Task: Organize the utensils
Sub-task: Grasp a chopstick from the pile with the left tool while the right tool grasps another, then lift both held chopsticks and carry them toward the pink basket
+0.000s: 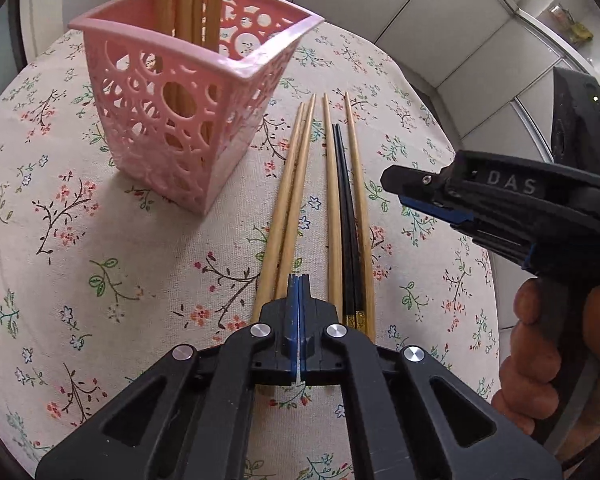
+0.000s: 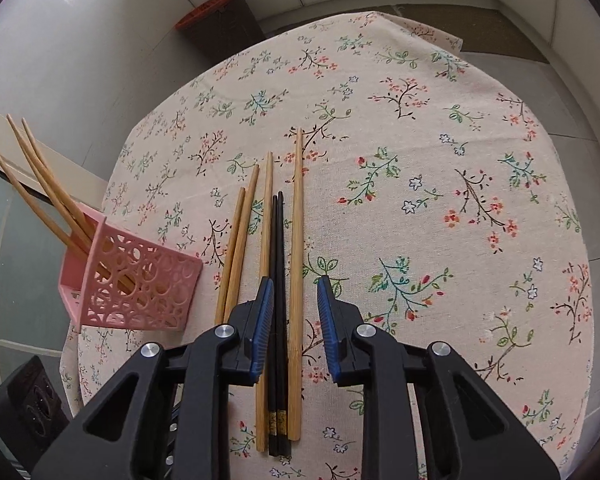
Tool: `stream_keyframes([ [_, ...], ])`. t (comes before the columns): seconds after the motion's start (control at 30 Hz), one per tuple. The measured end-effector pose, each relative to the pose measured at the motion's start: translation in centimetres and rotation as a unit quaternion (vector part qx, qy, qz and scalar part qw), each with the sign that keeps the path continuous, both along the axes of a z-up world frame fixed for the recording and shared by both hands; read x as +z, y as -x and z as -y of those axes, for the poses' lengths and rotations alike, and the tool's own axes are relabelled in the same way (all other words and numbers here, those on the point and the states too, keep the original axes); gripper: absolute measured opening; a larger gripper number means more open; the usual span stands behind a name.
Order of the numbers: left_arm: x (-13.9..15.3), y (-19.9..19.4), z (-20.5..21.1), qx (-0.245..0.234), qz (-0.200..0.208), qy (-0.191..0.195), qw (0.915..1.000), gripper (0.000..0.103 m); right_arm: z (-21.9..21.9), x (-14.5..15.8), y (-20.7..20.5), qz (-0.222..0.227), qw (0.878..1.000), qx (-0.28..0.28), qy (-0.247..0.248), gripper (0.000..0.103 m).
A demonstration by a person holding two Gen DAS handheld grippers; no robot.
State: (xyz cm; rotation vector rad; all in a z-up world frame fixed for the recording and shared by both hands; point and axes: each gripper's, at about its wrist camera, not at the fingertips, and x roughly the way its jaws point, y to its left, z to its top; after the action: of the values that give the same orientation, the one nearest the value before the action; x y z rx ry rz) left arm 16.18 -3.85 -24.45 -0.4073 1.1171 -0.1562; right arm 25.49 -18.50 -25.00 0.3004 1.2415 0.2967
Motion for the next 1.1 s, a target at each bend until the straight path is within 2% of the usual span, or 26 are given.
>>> stream_keyframes([
  [0.13,-0.1,0.1,-0.9,0.007,-0.004,0.009,0.9999,0.0,-1.1,-1.6,-1.1,-0.016,1.0,0.007,0.023,0.014],
  [0.2,0.0,0.1,-1.1,0.008,-0.003,0.011,0.9999,0.0,-1.9,-1.8,-1.4,-0.005,0.999,0.018,0.045,0.009],
  [0.3,0.1,0.0,-1.3,0.011,-0.003,0.019,0.9998,0.0,-2.8,-1.7,-1.5,0.002,0.998,0.033,0.062,0.008],
  [0.37,0.1,-0.2,-1.8,0.013,-0.003,0.027,0.9996,0.0,-2.1,-1.4,-1.3,-0.008,0.999,0.016,0.051,0.008],
  [0.47,0.2,-0.5,-1.9,0.01,0.0,0.036,0.9993,0.0,-0.4,1.6,-0.7,0.032,0.999,-0.013,0.022,0.008],
  [0.57,0.1,-0.7,-2.1,0.013,0.003,0.029,0.9995,0.0,0.6,3.8,-0.4,0.067,0.998,-0.017,-0.004,0.008],
  [0.67,-0.1,-1.0,-2.3,0.022,0.002,0.026,0.9994,0.0,1.2,4.3,-0.3,0.068,0.997,-0.02,-0.022,0.008],
  [0.8,-0.5,-1.5,-3.6,0.042,-0.012,0.051,0.9978,0.002,1.5,4.8,-0.4,0.072,0.997,-0.022,-0.031,0.008],
  [0.9,-0.4,-1.5,-3.3,0.033,-0.012,0.03,0.9989,0.002,1.5,5.0,-0.4,0.073,0.996,-0.023,-0.035,0.008],
  [1.07,-0.4,-2.1,-3.2,0.041,-0.012,0.025,0.9988,0.003,1.9,5.5,0.0,0.077,0.996,-0.023,-0.041,0.008],
  [1.1,-0.4,-2.2,-2.8,0.044,-0.013,0.025,0.9986,0.006,2.1,5.5,0.0,0.077,0.996,-0.025,-0.044,0.008],
])
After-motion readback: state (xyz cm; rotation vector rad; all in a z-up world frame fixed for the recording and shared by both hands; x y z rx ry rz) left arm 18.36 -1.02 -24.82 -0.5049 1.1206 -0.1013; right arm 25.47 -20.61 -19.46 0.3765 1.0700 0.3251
